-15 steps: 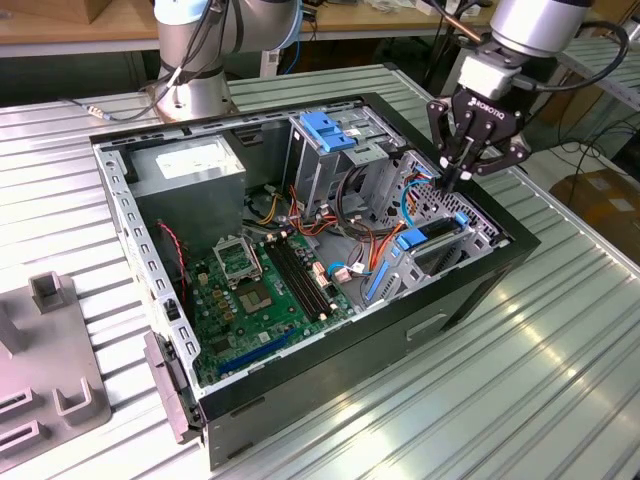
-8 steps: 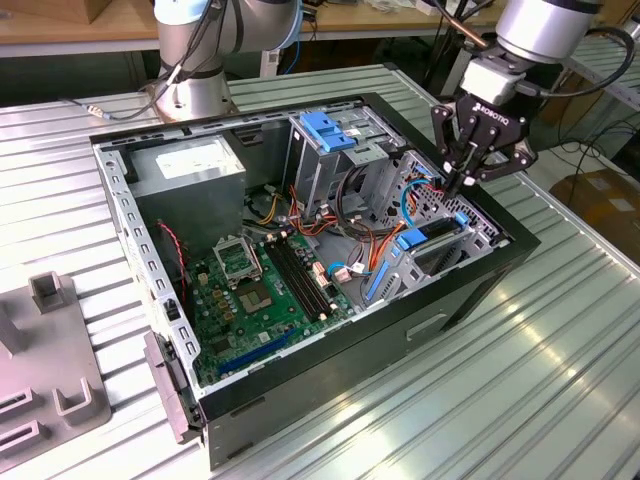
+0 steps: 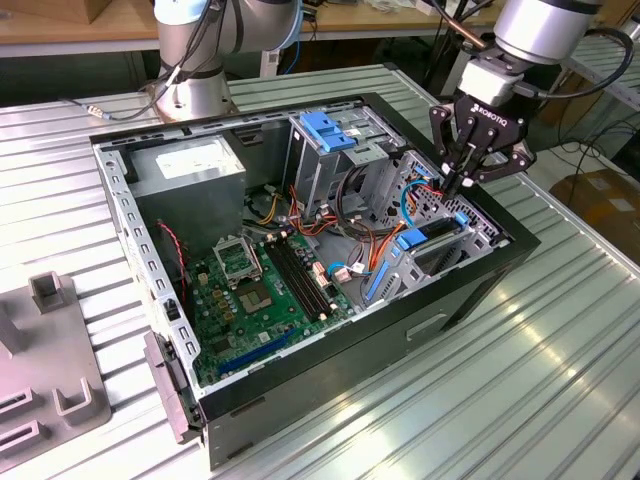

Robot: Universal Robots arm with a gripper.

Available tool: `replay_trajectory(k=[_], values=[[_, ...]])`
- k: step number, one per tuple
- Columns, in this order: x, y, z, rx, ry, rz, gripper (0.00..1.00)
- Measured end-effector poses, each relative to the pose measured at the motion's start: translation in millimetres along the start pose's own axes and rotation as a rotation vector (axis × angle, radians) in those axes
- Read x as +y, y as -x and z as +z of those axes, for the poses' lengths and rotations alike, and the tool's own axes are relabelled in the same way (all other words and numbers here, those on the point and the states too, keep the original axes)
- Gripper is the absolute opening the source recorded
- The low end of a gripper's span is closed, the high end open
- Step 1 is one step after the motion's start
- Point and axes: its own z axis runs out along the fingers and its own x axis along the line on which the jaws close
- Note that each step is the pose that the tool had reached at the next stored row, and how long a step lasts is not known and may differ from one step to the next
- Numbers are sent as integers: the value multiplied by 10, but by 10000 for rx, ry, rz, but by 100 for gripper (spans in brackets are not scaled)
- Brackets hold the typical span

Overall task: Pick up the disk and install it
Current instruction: 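Insert the first disk wire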

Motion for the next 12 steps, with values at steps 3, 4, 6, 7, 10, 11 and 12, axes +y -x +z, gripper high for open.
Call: replay_trajectory(k=[3, 4, 6, 7, 10, 11, 12], values=[[0, -2, 0, 1, 0, 1, 17], [2, -7, 0, 1, 0, 1, 17], [9, -40, 3, 1, 0, 1, 17], [14, -58, 7, -1, 0, 15, 17], [15, -61, 14, -10, 21, 368, 17], [15, -60, 18, -16, 30, 512, 17], [14, -60, 20, -18, 34, 600, 17]])
